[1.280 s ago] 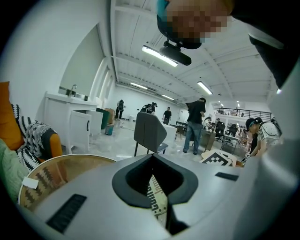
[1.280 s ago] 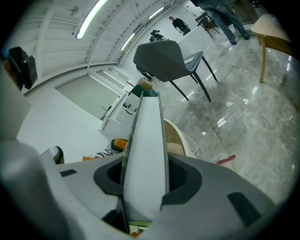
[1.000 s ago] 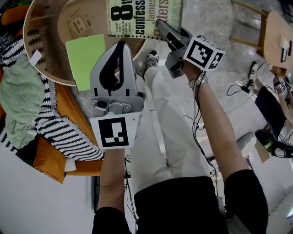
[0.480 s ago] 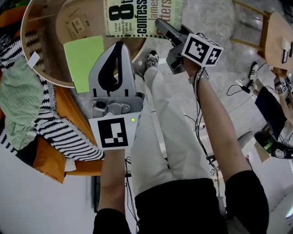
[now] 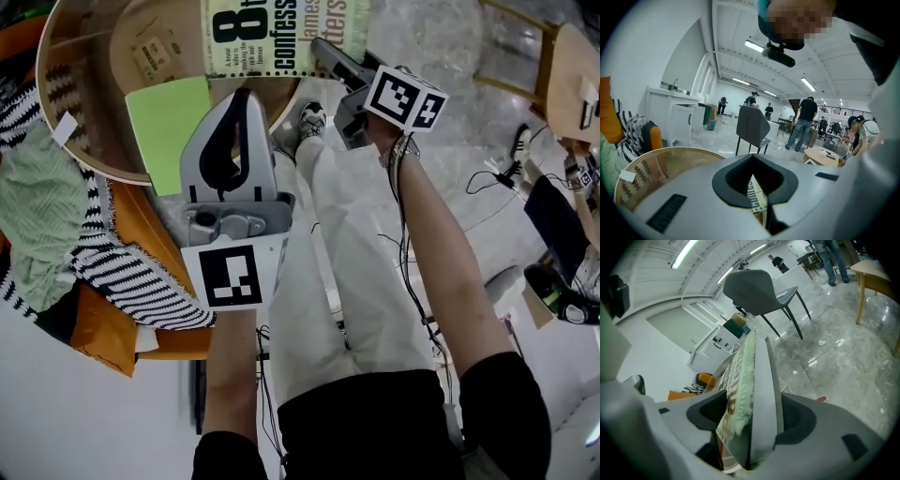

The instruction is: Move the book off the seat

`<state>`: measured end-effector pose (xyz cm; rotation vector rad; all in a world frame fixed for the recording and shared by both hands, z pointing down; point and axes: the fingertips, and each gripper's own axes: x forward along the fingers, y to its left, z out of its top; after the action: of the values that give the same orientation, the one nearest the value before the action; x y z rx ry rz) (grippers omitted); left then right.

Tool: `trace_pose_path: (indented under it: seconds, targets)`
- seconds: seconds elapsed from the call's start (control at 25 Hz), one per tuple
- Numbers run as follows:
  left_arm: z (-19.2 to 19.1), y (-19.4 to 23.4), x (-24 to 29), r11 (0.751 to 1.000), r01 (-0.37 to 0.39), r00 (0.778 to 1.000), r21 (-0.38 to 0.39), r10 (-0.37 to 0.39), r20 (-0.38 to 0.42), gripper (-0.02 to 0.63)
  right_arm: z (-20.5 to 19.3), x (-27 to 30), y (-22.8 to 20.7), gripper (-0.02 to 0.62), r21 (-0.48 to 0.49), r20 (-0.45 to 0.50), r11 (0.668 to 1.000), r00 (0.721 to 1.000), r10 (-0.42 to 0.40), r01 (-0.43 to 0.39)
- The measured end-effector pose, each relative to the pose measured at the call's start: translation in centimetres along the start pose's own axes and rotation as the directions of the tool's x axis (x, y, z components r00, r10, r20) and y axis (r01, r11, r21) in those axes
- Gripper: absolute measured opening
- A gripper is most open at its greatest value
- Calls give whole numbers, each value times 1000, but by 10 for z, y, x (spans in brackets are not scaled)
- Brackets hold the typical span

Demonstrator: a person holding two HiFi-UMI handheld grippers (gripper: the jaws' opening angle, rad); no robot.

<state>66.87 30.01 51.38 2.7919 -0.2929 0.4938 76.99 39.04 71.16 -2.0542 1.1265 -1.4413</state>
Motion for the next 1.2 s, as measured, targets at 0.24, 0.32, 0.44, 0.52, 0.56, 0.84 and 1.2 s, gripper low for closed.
trace_pose_path:
  seconds: [0.24,0.32,0.44,0.52,0.56,0.84,1.2]
  targets:
    - [-5,4,3,1000,4,1000,1,-4,-4,10,-4,8,-13,319,3,-5,999,999,-39,39]
    - [-6,5,4,1000,4,1000,-4,-4,-4,9,-7,11,-19,331,7,-8,998,998,-60,60]
    - [-6,4,3,1000,11,1000,-4,-11,-3,10,-11,14,-26,339,13,-8,997,997,-79,79]
    - [-7,5,3,1000,18,1000,-1,-18,-7,10,-14,16,-28,344,15,-9,995,995,-95,95]
    - [-8,6,3,1000,20,1000,0,-20,-11,10,-15,17,-30,345,15,-8,994,995,-104,104]
    - [-12,14,0,1000,14,1000,-7,-14,-9,11,-17,23,-27,348,18,19,991,991,-133,133]
    - [-15,24,-8,1000,16,1000,-11,-16,-10,11,-10,33,-12,350,-151,44,954,966,-254,258]
